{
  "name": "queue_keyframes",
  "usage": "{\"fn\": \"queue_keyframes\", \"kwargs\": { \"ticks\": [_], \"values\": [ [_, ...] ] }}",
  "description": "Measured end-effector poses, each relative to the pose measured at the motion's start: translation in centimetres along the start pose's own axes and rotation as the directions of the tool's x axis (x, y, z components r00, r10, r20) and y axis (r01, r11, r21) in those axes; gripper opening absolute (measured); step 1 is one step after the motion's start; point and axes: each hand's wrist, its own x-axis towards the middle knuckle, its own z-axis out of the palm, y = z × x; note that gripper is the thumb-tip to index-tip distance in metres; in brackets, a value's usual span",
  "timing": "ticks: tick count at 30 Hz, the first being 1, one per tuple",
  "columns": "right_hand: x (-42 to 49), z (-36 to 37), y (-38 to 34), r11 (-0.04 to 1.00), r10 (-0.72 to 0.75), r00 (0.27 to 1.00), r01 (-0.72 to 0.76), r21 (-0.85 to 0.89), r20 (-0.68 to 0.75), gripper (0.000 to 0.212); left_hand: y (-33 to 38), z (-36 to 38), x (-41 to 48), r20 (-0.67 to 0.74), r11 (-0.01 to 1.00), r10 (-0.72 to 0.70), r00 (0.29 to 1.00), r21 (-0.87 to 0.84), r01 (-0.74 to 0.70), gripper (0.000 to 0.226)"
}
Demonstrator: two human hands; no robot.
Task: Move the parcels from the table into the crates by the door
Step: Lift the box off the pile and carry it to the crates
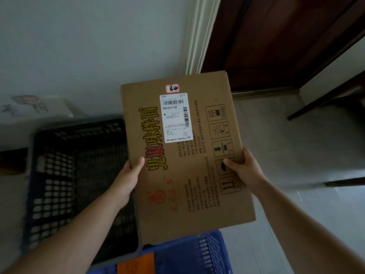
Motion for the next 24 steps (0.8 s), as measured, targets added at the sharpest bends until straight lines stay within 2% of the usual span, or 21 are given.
{"fn": "queue_keyframes", "kwargs": {
  "ticks": [3,7,9,11,13,15,16,21,24],
  "values": [
    [2.3,1.8,2.4,0.999,0.022,1.000,-0.022,-0.024,-0.002,0.053,-1.5,-0.4,3.2,0.008,0.996,-0.071,0.997,0.058,0.071,0.066],
    [4.4,3.1,5.1,0.995,0.077,0.997,-0.077,-0.057,-0.009,0.054,-3.6,0.1,5.3,0.031,0.985,-0.120,0.992,0.127,0.115,0.059],
    [5.1,4.0,6.2,0.992,0.092,0.996,-0.091,-0.084,0.007,0.047,-4.7,0.2,6.0,-0.045,0.956,-0.090,0.995,0.277,0.099,0.052],
    [5.8,5.0,7.1,0.988,0.087,0.996,-0.084,-0.132,0.017,0.046,-5.7,0.0,6.5,-0.145,0.843,0.019,0.989,0.534,0.062,0.044],
    [6.6,5.9,7.7,0.963,0.060,0.998,-0.060,-0.263,-0.009,0.051,-6.4,-0.1,7.1,-0.172,0.624,0.164,0.971,0.781,0.033,0.046],
    [8.0,6.4,8.3,0.903,0.004,1.000,-0.015,-0.429,-0.026,0.057,-6.7,0.3,7.8,-0.177,0.431,0.268,0.947,0.901,0.047,0.053],
    [8.6,6.6,8.6,0.887,-0.017,1.000,0.004,-0.463,-0.024,0.061,-6.8,0.5,8.2,-0.180,0.395,0.308,0.934,0.918,0.047,0.055],
    [9.5,6.7,9.1,0.926,0.028,1.000,-0.027,-0.376,-0.003,0.060,-7.4,1.3,8.5,-0.206,0.452,0.344,0.916,0.891,0.031,0.057],
    [9.2,6.7,8.0,0.892,0.077,0.997,-0.074,-0.445,-0.013,0.059,-6.8,1.6,8.2,-0.222,0.493,0.276,0.935,0.868,0.060,0.058]
  ]
}}
